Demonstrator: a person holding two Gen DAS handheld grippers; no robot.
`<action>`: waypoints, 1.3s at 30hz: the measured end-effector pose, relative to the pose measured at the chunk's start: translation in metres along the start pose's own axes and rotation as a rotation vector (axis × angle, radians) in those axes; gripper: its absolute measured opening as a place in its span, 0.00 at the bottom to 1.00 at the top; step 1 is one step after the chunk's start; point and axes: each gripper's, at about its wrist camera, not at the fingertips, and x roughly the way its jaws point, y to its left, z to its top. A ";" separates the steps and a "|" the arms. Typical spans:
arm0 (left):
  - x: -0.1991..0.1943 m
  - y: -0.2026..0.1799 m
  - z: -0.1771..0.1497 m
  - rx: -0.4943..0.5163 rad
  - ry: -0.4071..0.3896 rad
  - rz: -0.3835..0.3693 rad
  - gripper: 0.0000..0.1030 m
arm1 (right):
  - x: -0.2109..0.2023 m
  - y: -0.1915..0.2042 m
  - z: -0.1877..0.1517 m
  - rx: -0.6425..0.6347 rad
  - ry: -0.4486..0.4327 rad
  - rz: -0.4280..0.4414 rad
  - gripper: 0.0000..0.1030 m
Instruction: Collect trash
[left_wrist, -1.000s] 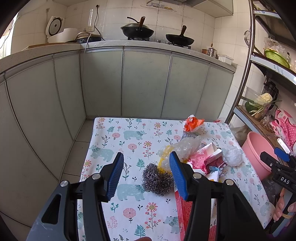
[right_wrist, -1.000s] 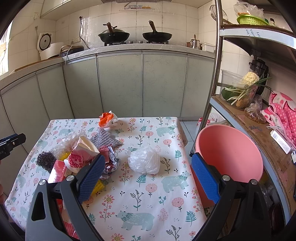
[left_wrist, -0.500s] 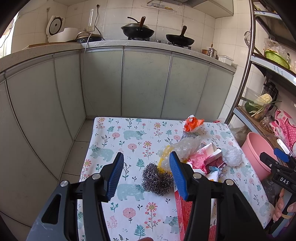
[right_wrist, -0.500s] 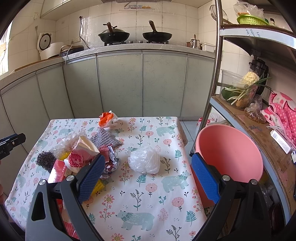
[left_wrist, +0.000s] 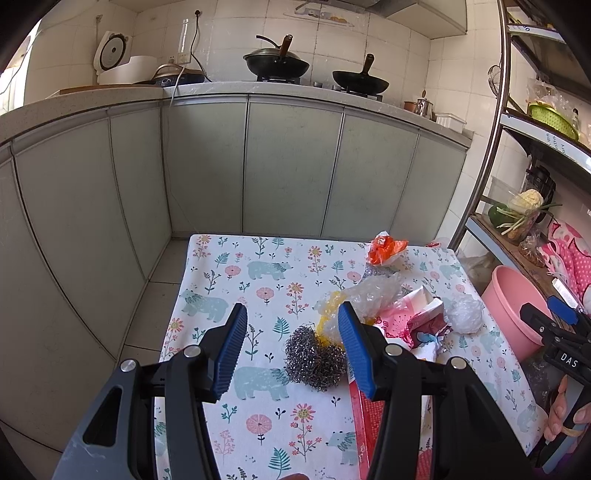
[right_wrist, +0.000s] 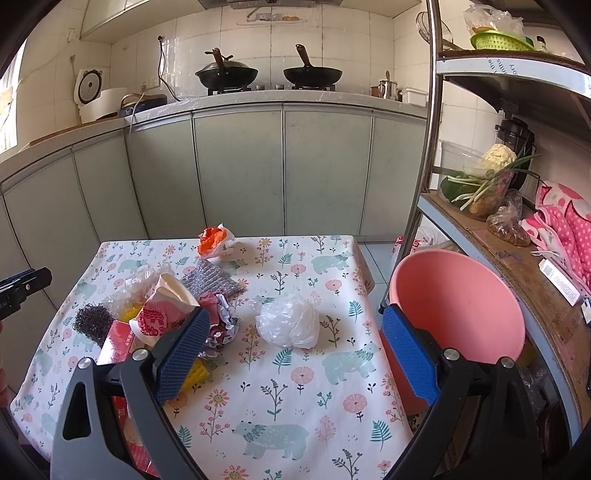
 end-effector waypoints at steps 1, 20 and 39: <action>0.000 0.000 0.001 -0.001 -0.001 0.000 0.50 | 0.000 0.000 0.000 0.001 -0.001 0.001 0.92; 0.000 0.011 -0.013 -0.024 -0.047 -0.067 0.50 | 0.001 -0.001 -0.003 0.009 -0.007 0.005 0.92; 0.033 -0.001 -0.029 0.039 0.066 -0.072 0.50 | 0.015 -0.006 -0.013 0.028 0.028 0.023 0.92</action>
